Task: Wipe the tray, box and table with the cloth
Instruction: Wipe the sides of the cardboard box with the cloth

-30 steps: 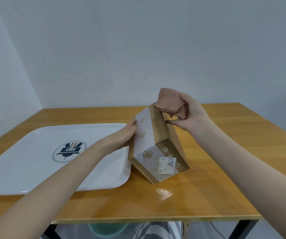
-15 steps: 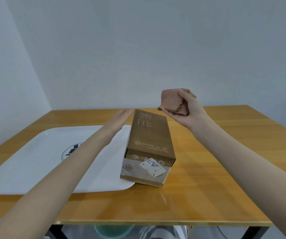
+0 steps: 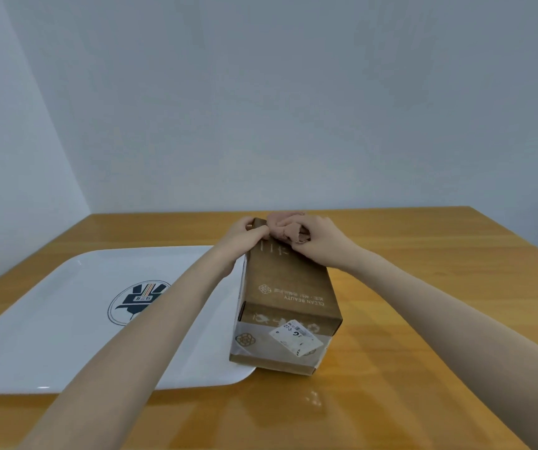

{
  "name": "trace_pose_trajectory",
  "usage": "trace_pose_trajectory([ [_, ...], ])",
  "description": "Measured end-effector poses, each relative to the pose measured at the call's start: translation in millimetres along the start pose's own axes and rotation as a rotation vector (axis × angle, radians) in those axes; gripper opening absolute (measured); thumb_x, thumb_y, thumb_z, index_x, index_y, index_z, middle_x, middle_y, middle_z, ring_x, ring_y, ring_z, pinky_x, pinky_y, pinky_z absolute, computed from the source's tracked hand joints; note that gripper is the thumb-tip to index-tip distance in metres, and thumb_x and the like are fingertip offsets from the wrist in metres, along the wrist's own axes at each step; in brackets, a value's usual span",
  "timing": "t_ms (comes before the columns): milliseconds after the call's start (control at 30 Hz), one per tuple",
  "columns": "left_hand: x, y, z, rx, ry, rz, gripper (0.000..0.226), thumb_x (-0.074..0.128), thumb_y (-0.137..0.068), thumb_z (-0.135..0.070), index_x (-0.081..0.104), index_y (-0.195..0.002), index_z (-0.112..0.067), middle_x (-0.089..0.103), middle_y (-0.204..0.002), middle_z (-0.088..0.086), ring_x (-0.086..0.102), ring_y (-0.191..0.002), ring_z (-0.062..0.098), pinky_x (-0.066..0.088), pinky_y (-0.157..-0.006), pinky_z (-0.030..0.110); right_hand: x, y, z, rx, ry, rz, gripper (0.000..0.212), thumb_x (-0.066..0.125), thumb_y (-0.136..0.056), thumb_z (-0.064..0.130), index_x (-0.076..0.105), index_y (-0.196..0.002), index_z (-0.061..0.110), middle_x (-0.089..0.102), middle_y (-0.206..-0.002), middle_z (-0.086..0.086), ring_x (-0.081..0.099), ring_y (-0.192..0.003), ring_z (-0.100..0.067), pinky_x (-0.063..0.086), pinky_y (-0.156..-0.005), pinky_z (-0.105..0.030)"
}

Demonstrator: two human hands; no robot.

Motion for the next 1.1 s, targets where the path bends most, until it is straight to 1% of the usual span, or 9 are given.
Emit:
trace_pose_trajectory([
  [100, 0, -4, 3, 0.006, -0.010, -0.007, 0.032, 0.058, -0.079, -0.015, 0.059, -0.111, -0.012, 0.062, -0.106, 0.007, 0.058, -0.090, 0.020, 0.045, -0.076, 0.027, -6, -5, -9, -0.001, 0.098, -0.010, 0.028, 0.053, -0.082, 0.001, 0.066, -0.107, 0.006, 0.065, -0.113, 0.005, 0.056, -0.103, -0.011, 0.045, -0.086, -0.024],
  [333, 1, -7, 7, -0.003, -0.006, -0.006, 0.037, 0.055, -0.082, -0.013, 0.055, -0.119, -0.016, 0.058, -0.113, 0.007, 0.059, -0.096, 0.021, 0.049, -0.092, 0.038, -13, -10, -44, 0.130, 0.099, -0.084, 0.007, 0.050, -0.085, 0.003, 0.053, -0.078, 0.004, 0.067, -0.097, -0.014, 0.057, -0.093, -0.031, 0.037, -0.069, -0.031],
  [500, 1, -6, 7, 0.003, 0.026, -0.011, 0.040, 0.056, -0.080, -0.015, 0.054, -0.119, -0.016, 0.059, -0.120, 0.009, 0.059, -0.096, 0.021, 0.050, -0.093, 0.039, -22, -3, -45, 0.131, -0.051, -0.185, 0.009, 0.052, -0.086, -0.001, 0.060, -0.084, -0.005, 0.072, -0.105, 0.000, 0.063, -0.102, -0.010, 0.049, -0.087, -0.030],
  [600, 3, -5, 8, -0.001, 0.043, -0.012, 0.047, 0.057, -0.072, -0.019, 0.055, -0.118, -0.016, 0.059, -0.115, 0.008, 0.058, -0.090, 0.021, 0.050, -0.084, 0.036, -21, 7, -54, 0.176, -0.041, -0.227, 0.013, 0.052, -0.089, 0.005, 0.063, -0.090, -0.002, 0.070, -0.100, 0.008, 0.061, -0.067, 0.011, 0.048, -0.062, -0.010],
  [667, 4, -7, 8, 0.003, 0.058, -0.024, 0.038, 0.055, -0.079, -0.013, 0.055, -0.117, -0.015, 0.057, -0.106, 0.005, 0.057, -0.086, 0.020, 0.047, -0.078, 0.033, -20, 9, -56, 0.199, -0.059, -0.229, 0.016, 0.053, -0.091, 0.010, 0.064, -0.093, -0.002, 0.069, -0.099, 0.009, 0.052, -0.045, 0.007, 0.042, -0.045, -0.012],
  [800, 4, -7, 8, 0.011, 0.070, -0.045, 0.033, 0.052, -0.083, -0.009, 0.054, -0.116, -0.014, 0.054, -0.096, 0.000, 0.055, -0.081, 0.017, 0.045, -0.072, 0.027, -23, 12, -58, 0.242, -0.142, -0.347, 0.025, 0.056, -0.091, 0.015, 0.061, -0.099, -0.008, 0.071, -0.090, 0.008, 0.051, -0.046, 0.013, 0.037, -0.045, -0.006],
  [967, 4, -7, 8, 0.022, 0.051, -0.049, 0.030, 0.052, -0.083, -0.010, 0.055, -0.113, -0.012, 0.054, -0.094, 0.001, 0.054, -0.078, 0.016, 0.044, -0.073, 0.027, -19, 21, -53, 0.278, -0.096, -0.326, 0.033, 0.052, -0.093, 0.015, 0.046, -0.061, 0.009, 0.065, -0.072, 0.021, 0.051, -0.046, -0.006, 0.038, -0.042, -0.012],
  [1033, 3, -7, 8, 0.023, 0.048, -0.045, 0.030, 0.052, -0.083, -0.011, 0.055, -0.113, -0.012, 0.054, -0.095, 0.001, 0.055, -0.078, 0.015, 0.045, -0.074, 0.028, -23, 13, -48, 0.299, -0.043, -0.213, 0.038, 0.050, -0.092, 0.011, 0.043, -0.055, 0.003, 0.058, -0.050, 0.024, 0.050, -0.048, -0.002, 0.039, -0.045, -0.015],
  [1100, 3, -7, 8, 0.021, 0.052, -0.033, 0.030, 0.054, -0.082, -0.014, 0.055, -0.112, -0.013, 0.055, -0.097, 0.002, 0.056, -0.079, 0.016, 0.048, -0.076, 0.030, -30, 3, -47, 0.318, -0.059, -0.165, 0.029, 0.047, -0.084, 0.002, 0.048, -0.056, -0.003, 0.063, -0.057, 0.017, 0.054, -0.057, -0.008, 0.037, -0.039, -0.020],
])
Point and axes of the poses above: each hand's wrist, its own y-axis away from the middle knuckle, its own x-axis out of the palm, z = x × y, the point moved 7 cm from there along -y, towards the middle knuckle
